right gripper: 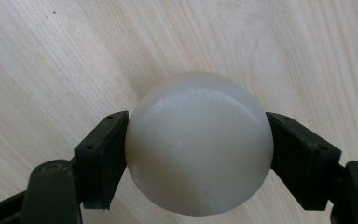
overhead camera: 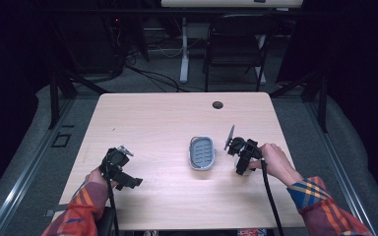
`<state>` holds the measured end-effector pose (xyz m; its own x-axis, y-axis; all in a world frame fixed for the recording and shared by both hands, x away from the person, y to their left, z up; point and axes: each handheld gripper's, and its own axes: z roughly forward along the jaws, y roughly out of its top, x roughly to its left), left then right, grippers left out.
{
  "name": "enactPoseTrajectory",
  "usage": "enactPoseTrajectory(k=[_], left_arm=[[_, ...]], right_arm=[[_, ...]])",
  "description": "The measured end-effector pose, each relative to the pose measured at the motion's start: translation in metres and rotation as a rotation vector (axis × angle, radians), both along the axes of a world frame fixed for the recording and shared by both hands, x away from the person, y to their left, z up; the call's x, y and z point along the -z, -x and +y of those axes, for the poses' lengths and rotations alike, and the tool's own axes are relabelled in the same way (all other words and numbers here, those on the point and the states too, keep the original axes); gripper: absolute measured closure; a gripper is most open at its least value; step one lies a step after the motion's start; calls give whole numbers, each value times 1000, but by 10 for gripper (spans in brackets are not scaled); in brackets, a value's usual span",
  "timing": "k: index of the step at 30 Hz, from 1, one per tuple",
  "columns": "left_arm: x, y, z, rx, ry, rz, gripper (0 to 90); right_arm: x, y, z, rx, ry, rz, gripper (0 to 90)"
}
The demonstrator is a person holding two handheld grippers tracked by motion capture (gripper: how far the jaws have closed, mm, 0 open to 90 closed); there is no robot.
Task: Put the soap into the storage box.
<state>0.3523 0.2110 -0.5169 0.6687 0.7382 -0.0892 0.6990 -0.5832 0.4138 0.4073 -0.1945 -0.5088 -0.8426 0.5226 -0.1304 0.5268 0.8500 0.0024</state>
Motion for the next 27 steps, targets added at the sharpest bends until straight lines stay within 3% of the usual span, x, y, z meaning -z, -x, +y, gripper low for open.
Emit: enactPoseTrajectory(k=[27], left_arm=[[1,-1,0,1,4,1,1]], right_arm=[[-25,-21,27,-40,-22,-18,245]])
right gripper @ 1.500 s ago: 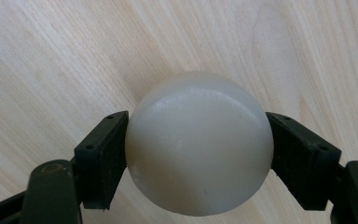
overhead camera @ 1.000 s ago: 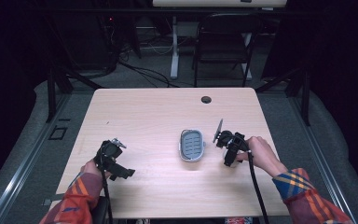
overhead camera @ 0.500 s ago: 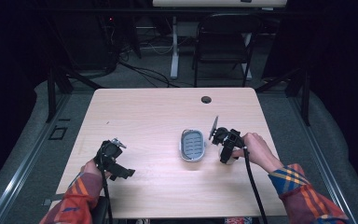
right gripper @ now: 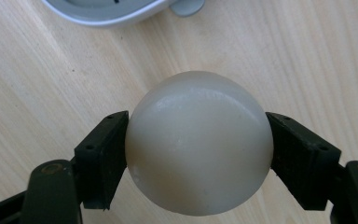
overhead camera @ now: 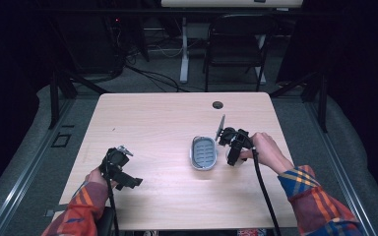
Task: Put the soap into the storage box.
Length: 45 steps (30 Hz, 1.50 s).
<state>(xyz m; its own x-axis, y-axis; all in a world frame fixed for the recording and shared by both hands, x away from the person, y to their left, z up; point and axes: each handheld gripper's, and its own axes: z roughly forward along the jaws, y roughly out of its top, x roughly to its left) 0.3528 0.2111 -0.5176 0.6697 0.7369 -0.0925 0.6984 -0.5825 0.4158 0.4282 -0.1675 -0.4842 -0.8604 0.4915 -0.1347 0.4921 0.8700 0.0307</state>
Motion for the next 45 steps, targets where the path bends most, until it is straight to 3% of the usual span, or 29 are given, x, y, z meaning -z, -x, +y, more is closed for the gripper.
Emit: enactPoseTrajectory(k=[26,45], left_arm=[[0,0,0,5,0,-3,0],[0,0,0,7,-1,-1,0]], right_arm=[[-40,-16,24,-35,6,-33,245],[-54,-23,53,-82,14,-50,245]])
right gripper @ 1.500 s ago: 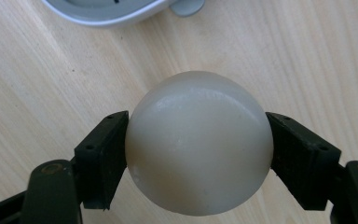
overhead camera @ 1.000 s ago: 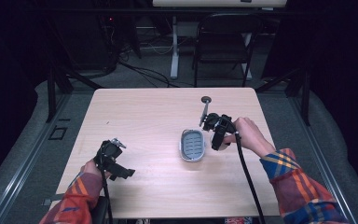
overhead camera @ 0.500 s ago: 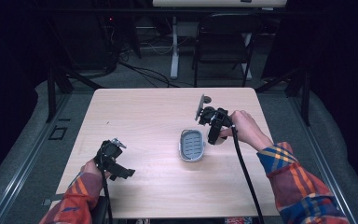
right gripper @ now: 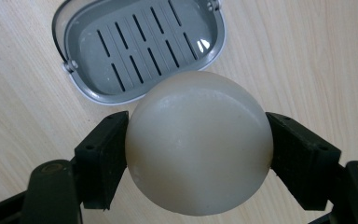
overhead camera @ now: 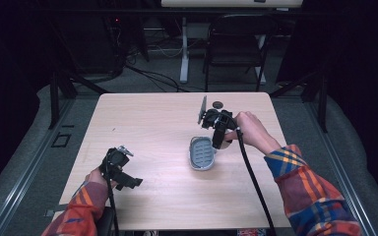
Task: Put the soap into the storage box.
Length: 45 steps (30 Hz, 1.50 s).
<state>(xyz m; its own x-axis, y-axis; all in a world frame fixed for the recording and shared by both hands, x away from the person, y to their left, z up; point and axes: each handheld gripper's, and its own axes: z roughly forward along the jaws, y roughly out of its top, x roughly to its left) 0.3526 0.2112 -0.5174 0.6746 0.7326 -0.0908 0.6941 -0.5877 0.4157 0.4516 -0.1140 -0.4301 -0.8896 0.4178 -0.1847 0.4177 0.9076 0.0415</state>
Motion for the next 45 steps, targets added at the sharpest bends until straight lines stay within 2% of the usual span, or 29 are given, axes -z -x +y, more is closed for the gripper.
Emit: enactPoseTrajectory(k=[8,21,28,31,35,45], left_arm=[[0,0,0,-1,2,2,1],[0,0,0,0,0,3,1],[1,0,0,0,-1,5,1],[0,0,0,0,-1,4,1],[0,0,0,0,-2,2,1],[1,0,0,0,-4,4,1]], right_arm=[[-1,-1,18,-30,3,2,245],[18,-4,41,-64,2,37,245],[32,-7,44,-64,3,58,245],[42,-7,45,-67,0,66,245],[50,-7,45,-64,-19,79,244],[62,-10,45,-60,-30,90,244]])
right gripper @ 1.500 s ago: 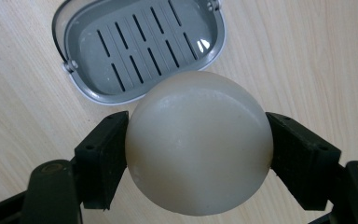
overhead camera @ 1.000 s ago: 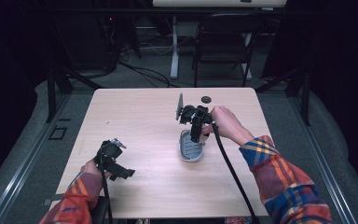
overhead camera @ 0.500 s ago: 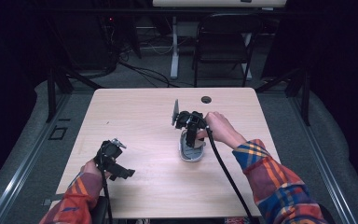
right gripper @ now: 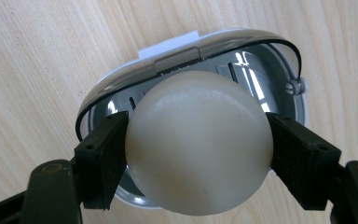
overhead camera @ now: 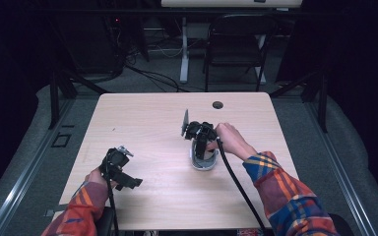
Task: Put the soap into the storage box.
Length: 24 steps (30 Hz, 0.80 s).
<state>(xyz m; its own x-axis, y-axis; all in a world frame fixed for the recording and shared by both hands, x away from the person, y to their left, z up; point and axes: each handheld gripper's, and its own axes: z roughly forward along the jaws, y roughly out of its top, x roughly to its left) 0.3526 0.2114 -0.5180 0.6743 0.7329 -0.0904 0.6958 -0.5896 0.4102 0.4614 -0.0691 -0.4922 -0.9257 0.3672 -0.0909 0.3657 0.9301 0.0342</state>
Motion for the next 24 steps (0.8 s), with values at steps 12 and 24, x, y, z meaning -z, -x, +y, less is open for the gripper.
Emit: enactPoseTrajectory(k=[12,24], left_arm=[[0,0,0,3,-3,-1,1],[0,0,-1,2,-3,-1,1]], right_arm=[[7,0,0,-6,2,-2,244],[11,-1,0,1,-12,12,242]])
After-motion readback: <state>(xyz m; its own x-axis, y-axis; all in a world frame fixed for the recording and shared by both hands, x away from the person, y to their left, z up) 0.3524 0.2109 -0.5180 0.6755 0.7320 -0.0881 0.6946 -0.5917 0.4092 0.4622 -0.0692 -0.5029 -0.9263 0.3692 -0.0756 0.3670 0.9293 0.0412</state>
